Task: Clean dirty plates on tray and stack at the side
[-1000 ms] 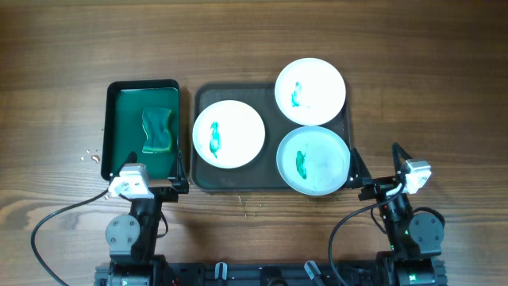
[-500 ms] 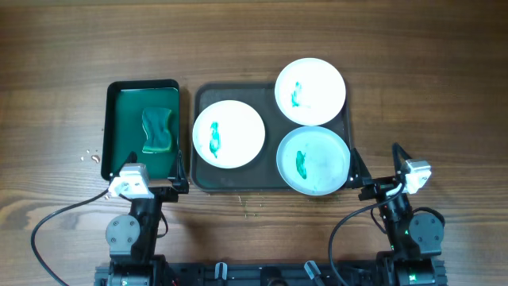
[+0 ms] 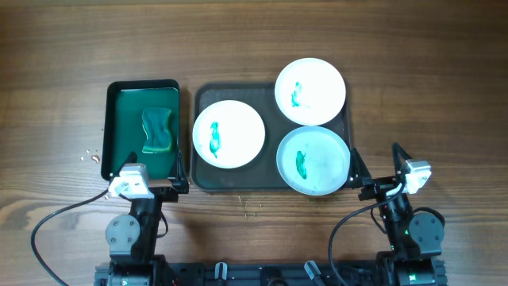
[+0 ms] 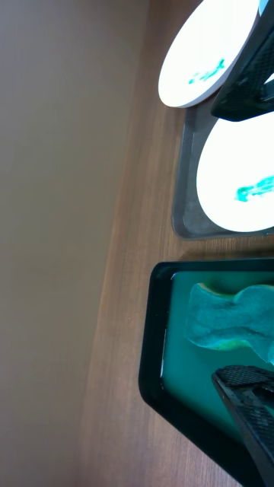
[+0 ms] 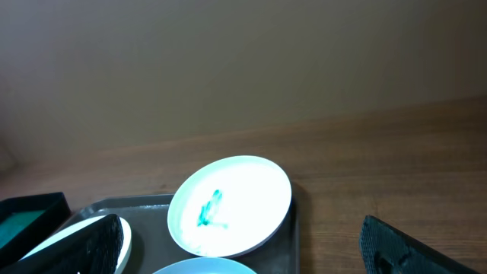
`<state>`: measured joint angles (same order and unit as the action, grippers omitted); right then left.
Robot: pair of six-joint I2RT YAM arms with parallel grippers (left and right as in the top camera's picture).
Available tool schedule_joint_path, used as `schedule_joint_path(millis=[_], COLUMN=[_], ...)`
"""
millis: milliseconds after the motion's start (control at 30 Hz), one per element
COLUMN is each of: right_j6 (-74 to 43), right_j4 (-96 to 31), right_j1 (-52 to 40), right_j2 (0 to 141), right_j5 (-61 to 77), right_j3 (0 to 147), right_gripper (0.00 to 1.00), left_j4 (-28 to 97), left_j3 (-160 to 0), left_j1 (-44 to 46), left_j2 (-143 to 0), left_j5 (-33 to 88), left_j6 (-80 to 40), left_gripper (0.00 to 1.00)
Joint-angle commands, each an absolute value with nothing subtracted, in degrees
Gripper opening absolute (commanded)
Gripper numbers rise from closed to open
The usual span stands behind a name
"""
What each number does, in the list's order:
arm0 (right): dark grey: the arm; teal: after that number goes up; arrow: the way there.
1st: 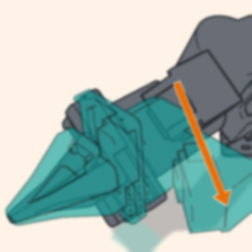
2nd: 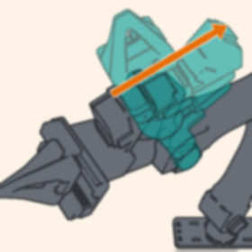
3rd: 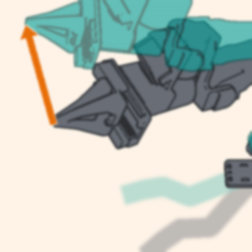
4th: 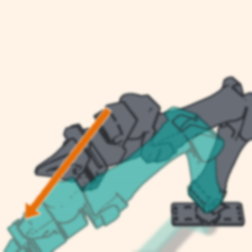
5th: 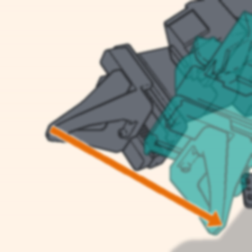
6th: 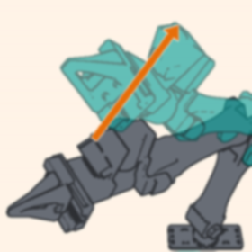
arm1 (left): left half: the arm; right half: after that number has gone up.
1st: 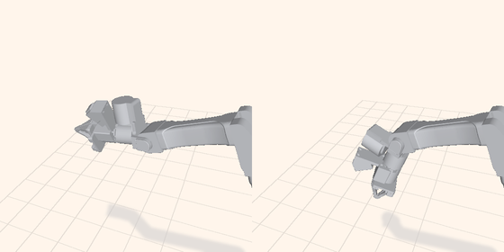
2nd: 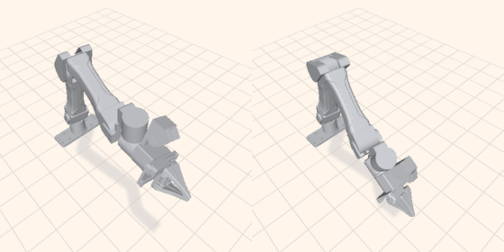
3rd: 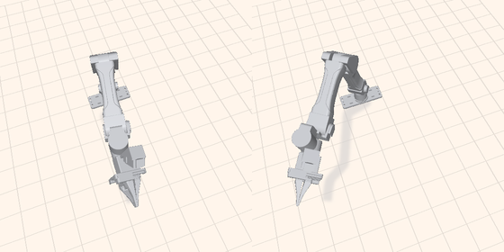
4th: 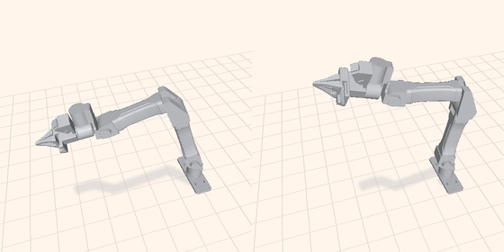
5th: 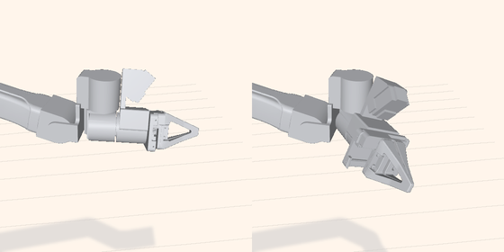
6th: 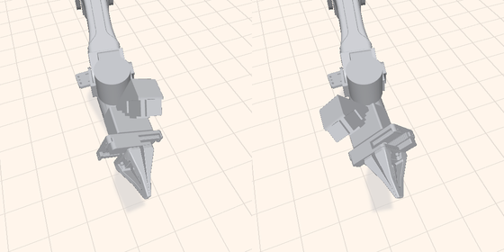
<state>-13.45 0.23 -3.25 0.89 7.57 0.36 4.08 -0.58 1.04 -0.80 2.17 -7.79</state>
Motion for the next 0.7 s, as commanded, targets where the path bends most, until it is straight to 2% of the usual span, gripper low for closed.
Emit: schedule_joint_path(millis=[0, 667], right_j6=[-13.9, -15.6], right_j4=[0.4, 0.4], right_j1=[-3.4, -3.4], right_j2=[1.0, 1.0], right_j5=[6.8, 6.8], right_j3=[0.3, 0.3], right_gripper=[1.0, 1.0], left_j4=[4.4, 4.1], left_j3=[-0.3, -0.3], left_j1=[1.3, 1.3], left_j2=[-0.8, -0.8], left_j5=[1.6, 2.7], left_j6=[-7.9, -7.9], left_gripper=[1.0, 1.0])
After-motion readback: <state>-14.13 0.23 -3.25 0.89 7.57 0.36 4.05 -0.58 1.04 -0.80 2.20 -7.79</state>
